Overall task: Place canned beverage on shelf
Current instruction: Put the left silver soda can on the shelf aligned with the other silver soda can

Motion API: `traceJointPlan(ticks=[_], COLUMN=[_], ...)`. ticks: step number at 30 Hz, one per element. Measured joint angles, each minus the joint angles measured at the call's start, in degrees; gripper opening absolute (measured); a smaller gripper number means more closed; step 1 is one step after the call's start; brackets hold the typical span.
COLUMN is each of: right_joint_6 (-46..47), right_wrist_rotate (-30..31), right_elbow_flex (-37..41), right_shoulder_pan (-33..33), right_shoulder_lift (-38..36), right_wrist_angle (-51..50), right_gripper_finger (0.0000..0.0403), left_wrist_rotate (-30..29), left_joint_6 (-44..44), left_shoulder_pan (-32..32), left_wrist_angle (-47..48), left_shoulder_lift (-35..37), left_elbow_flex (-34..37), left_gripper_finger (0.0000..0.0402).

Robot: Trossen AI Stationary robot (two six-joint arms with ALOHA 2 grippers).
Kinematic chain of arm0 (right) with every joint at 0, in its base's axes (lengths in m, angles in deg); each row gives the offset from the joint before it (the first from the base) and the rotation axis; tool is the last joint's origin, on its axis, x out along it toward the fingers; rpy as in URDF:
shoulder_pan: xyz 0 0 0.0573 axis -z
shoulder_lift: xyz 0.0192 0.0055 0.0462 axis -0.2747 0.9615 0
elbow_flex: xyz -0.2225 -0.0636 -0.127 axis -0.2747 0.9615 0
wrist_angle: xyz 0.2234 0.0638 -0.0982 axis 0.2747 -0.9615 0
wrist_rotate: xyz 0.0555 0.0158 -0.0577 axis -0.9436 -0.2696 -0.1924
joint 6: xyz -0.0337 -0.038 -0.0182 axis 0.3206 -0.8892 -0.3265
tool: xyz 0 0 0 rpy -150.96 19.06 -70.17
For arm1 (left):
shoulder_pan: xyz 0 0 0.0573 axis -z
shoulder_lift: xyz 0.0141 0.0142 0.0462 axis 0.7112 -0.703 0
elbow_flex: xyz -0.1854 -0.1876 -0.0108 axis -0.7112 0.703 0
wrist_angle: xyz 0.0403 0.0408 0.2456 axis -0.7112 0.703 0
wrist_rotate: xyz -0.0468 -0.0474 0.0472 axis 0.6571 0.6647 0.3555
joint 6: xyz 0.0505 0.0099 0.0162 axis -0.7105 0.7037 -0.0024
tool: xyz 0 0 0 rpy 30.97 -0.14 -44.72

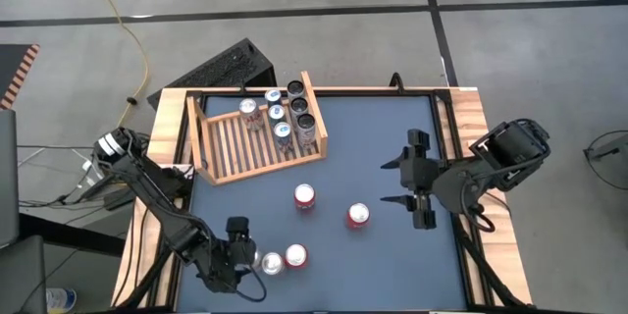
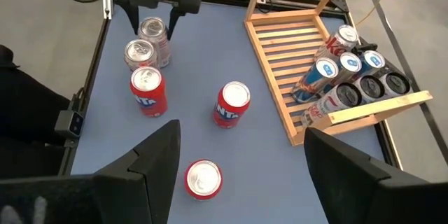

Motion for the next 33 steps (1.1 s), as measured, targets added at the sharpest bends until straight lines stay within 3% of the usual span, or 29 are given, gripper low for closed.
traceJointPlan(ticks=[4, 11, 20, 26, 33], right_joint_6=[0.0, 0.2, 0.0, -0.3, -0.3], right_wrist_rotate=[0.0, 0.0, 0.0, 0.0, -0.2], right_elbow_flex=[0.0, 0.0, 0.0, 0.0, 0.0], right_shoulder_pan=[0.0, 0.0, 0.0, 0.0, 0.0], right_shoulder_lift=[0.0, 0.0, 0.0, 0.0, 0.3], right_wrist_angle=[0.0, 0.0, 0.0, 0.0, 0.0], right_gripper_finger=[0.0276, 0.0276, 0.0276, 0.0276, 0.0276], left_wrist_rotate=[0.2, -2.2, -10.5, -16.0, -16.7], left_joint_6=[-1.0, 0.9, 6.3, 0.7, -11.0], left_shoulder_pan=[-0.2, -0.2, -2.0, -11.3, -29.6], left_wrist_angle=[-0.1, 1.6, 10.9, 13.8, 16.2], left_shoulder_lift=[0.0, 1.5, 13.7, 19.9, 23.8], left_elbow_flex=[0.0, 0.0, 0.0, 0.0, 0.0], left_gripper_finger=[0.0288, 0.0287, 0.0287, 0.0287, 0.0287])
